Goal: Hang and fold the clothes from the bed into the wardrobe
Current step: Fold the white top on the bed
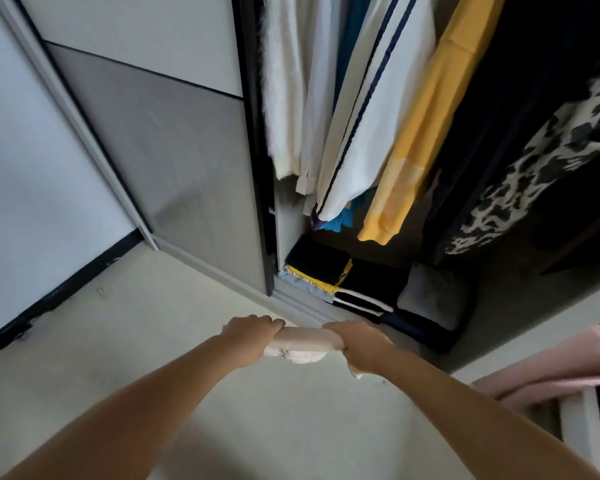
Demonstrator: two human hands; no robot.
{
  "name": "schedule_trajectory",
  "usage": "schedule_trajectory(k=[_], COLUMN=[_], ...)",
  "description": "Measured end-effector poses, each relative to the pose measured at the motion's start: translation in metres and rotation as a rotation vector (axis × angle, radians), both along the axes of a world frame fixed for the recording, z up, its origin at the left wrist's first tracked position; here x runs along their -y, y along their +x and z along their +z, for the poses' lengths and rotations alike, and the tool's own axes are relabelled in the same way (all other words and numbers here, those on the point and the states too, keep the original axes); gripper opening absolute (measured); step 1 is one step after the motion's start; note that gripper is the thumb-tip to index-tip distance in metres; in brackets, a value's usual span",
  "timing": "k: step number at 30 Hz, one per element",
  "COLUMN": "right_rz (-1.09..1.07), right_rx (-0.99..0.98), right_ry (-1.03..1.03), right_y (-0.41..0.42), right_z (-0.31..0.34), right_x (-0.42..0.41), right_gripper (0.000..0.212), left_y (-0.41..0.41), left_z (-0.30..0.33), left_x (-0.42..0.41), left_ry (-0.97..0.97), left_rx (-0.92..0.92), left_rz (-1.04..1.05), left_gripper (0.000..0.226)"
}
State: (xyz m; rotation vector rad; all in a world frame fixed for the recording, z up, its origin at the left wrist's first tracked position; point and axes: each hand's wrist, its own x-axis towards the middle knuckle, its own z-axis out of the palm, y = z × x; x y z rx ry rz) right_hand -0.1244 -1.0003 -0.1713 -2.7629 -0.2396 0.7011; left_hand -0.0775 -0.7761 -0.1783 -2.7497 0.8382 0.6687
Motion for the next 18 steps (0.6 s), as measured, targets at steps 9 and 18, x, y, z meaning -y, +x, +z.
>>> schedule_trajectory(k=[9,18], right_rz=[-0.206,-0.434], right_rx=[-0.070,-0.148], right_ry=[0.002,-0.006], right_y=[0.110,0.218], right_z=[-0.070,-0.230], right_x=[-0.034,-0.032], right_gripper=[0.055,0.065], left_y=[0.137,0.283], left_z=[-0.067,-0.215], left_x=[-0.012,-0.003], left_ry=[0.072,-0.069], left_rx=[-0.122,-0.156], left_rz=[0.021,-0.168], left_gripper=[0.066,0.062])
